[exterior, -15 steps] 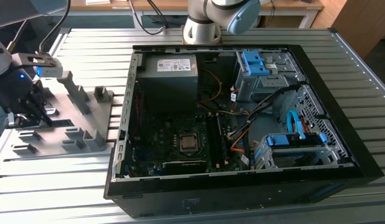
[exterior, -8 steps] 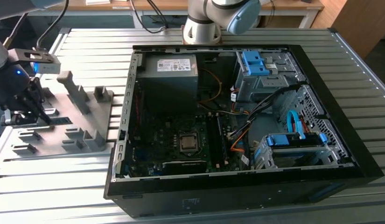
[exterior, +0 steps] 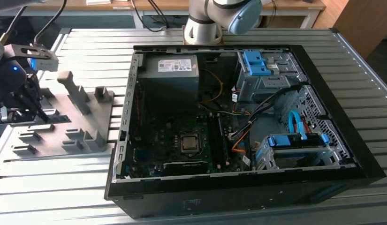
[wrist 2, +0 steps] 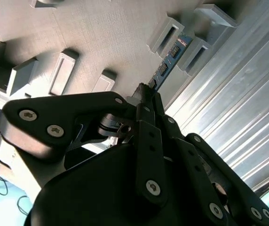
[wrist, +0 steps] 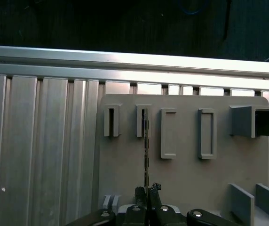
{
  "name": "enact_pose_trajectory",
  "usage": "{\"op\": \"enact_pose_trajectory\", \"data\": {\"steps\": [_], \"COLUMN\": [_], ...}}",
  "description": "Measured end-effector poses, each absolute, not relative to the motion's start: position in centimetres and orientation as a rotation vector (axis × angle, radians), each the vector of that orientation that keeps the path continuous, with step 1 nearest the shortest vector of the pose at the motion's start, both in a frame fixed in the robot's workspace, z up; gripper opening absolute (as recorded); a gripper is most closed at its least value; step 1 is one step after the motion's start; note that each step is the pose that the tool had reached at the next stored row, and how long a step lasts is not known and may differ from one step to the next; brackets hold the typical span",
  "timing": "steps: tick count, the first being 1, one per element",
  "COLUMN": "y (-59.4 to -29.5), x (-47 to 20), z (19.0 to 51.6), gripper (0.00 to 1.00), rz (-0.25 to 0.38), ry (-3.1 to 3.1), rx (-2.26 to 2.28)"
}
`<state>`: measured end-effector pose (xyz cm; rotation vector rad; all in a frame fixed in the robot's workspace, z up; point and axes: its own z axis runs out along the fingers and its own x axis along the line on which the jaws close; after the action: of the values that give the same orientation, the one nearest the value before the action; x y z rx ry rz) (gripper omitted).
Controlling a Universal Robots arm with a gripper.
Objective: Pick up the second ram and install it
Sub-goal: 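Pick up the second ram and move it above second insertion slot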
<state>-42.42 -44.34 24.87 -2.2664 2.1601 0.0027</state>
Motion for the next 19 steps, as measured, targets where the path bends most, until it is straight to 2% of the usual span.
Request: {"op": "enact_pose_trajectory", "data": {"steps": [12,14,19], "y": [-44.3,-44.3,-44.3], "x": [-42.4,-42.4,-42.4], "z": [27.1,29.4,31.0], "gripper": [0.14,0.14,0.14], "rz": [0.003,0.003,0.003], "ry": [2.160,2.160,2.160], "rx": [-2.266,-2.266,-2.266]}}
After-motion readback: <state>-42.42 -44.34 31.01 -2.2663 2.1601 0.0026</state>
